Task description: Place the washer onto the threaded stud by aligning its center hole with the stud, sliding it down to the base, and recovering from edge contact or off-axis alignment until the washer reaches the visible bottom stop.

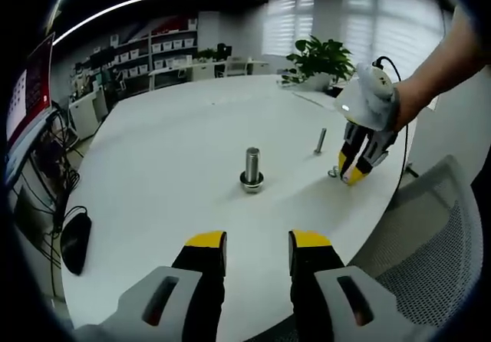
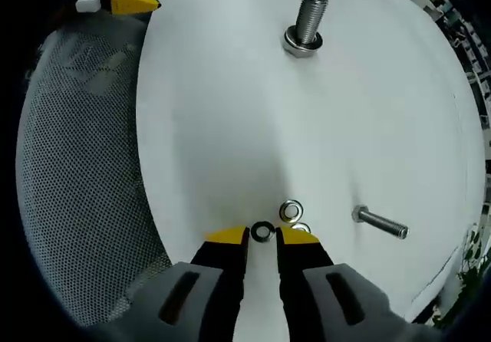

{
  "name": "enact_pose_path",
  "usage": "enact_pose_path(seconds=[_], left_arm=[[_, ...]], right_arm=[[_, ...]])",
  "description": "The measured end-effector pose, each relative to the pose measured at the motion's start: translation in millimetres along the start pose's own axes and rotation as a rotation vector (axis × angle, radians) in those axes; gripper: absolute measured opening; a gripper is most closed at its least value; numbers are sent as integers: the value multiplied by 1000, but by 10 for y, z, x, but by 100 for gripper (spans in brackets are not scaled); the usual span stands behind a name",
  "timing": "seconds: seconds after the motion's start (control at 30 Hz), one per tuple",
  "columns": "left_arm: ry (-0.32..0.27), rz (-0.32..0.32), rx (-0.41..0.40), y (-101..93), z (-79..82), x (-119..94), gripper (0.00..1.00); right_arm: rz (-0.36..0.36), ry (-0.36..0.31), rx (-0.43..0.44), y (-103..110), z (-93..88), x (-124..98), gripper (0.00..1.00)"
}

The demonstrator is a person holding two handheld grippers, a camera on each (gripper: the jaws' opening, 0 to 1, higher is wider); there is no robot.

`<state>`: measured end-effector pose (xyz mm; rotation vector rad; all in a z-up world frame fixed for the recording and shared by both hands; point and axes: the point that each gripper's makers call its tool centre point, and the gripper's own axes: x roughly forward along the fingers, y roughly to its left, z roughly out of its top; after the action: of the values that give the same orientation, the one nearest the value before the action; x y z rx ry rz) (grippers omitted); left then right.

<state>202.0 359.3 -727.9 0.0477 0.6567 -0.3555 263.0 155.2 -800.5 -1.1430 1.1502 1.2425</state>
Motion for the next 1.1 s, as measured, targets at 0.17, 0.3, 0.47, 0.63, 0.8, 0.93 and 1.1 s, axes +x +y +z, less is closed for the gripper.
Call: enact_pose_path(seconds=[0.17, 0.3, 0.47, 0.63, 0.8, 0.93, 1.1], left_arm=[[2, -1, 5, -8, 2, -7, 30], [0, 1, 2, -2, 4, -9, 30], [-3, 4, -1, 8, 6, -9, 30], [-4, 9, 0, 16, 4, -11, 30], [-3, 9, 2, 14, 4, -8, 30], [-6, 10, -6, 24, 8, -8, 29], [-3, 7, -6, 16, 3, -11, 29]], right_arm=[[40, -26, -61, 47, -14, -7, 24], [6, -35, -114, 17, -11, 0, 21], [14, -22, -134, 21, -8, 11, 21], [-5, -3, -135, 12, -6, 10, 18], [-20, -3, -127, -6, -6, 14, 15], [-43, -11, -99, -6, -4, 9, 15], [-47, -39, -54, -11, -16, -2, 14]])
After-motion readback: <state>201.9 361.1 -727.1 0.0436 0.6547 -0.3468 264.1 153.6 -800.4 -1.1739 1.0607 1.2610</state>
